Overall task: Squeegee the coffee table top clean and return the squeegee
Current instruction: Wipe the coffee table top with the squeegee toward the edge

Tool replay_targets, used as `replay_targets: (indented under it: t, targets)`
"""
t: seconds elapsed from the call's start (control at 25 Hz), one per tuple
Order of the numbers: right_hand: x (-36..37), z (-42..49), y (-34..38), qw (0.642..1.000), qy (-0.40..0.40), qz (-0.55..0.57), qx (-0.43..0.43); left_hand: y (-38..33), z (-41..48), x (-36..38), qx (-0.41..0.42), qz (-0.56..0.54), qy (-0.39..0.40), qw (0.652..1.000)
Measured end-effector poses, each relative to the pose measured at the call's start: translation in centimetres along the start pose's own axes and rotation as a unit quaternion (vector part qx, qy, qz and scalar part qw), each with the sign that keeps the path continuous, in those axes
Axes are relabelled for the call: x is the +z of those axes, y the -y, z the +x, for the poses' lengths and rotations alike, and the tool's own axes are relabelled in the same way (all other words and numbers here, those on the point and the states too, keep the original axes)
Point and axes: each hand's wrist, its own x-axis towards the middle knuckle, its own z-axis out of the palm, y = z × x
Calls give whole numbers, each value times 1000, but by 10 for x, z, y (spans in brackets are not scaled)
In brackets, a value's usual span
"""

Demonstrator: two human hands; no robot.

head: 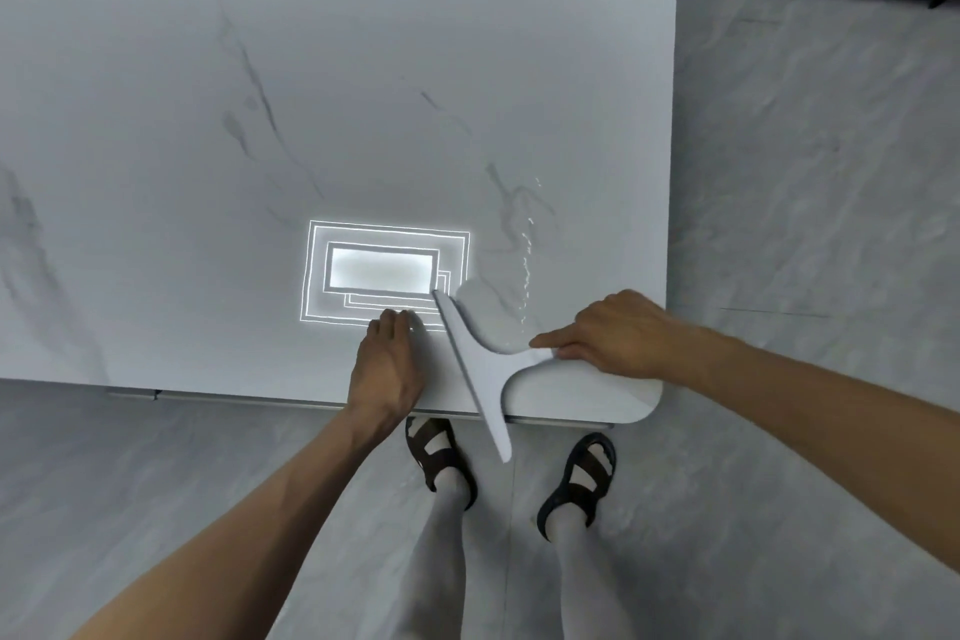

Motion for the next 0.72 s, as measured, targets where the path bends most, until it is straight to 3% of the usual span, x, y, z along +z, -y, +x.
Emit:
replay_targets:
  t: [0.28,0.48,0.52,0.6,0.68,0.72]
  targets:
    - [-52,-61,-80,993,27,-95,70,-53,-2,22,0,33,86,996]
    - [-48,-65,-63,991,60,-115,-12,-79,0,27,-101,-50,132,985]
    - [-39,-65,-53,991,77,-108,-35,-78,0,25,-102,-36,142,984]
    - [-23,-66,-41,988,102,-94,-61,-80,2,23,-16,35,103,994]
    - [-18,-69,-46,988,109,-94,-56,-85,3,18,18,166,128,978]
    - [-20,-72,-55,988,106,-101,-47,-84,7,22,42,208,100,972]
